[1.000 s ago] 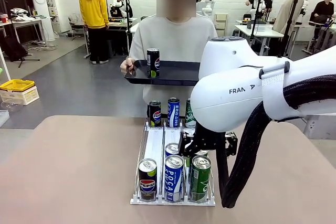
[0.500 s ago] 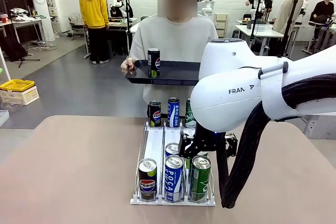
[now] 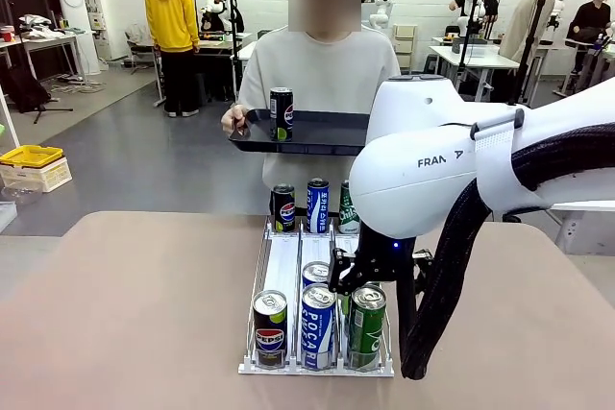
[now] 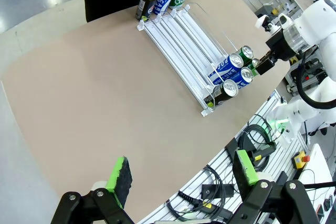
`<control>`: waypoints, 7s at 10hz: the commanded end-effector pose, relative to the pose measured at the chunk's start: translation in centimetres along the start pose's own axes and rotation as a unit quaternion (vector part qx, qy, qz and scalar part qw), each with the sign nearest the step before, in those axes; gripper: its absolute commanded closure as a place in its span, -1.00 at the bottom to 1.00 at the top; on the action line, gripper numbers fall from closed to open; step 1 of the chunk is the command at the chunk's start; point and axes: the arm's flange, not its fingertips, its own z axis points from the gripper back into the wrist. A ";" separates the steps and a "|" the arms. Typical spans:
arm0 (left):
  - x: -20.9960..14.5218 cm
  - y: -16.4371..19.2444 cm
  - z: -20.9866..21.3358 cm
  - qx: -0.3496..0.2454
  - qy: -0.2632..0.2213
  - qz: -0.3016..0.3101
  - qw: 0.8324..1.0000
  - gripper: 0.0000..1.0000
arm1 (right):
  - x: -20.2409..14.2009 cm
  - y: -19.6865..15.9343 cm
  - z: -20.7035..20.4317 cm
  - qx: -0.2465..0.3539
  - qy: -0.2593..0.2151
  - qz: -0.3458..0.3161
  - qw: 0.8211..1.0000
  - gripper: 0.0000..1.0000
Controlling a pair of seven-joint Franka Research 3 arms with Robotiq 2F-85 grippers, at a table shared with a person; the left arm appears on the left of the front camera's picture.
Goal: Retrieve and hand over the desired beverage to the person.
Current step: Pick up another can of the same type that the person held from the Automatic Can Dispenser, then place the picked can on the Handle tray extended by the person.
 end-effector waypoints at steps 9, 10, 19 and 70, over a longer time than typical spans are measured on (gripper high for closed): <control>-0.2 0.1 0.1 0.000 0.003 -0.002 1.000 -1.00 | -0.5 0.1 0.1 0.008 0.007 0.000 1.000 1.00; -0.2 0.1 0.1 0.000 0.003 -0.002 1.000 -1.00 | -1.1 0.5 1.6 0.002 0.000 -0.011 1.000 1.00; -0.2 0.1 0.1 0.000 0.003 -0.002 1.000 -1.00 | -6.1 4.9 28.4 -0.016 -0.151 -0.163 0.975 1.00; -0.2 0.1 0.1 0.000 0.003 -0.002 1.000 -1.00 | 18.5 2.6 20.1 -0.012 0.048 -0.139 0.989 -1.00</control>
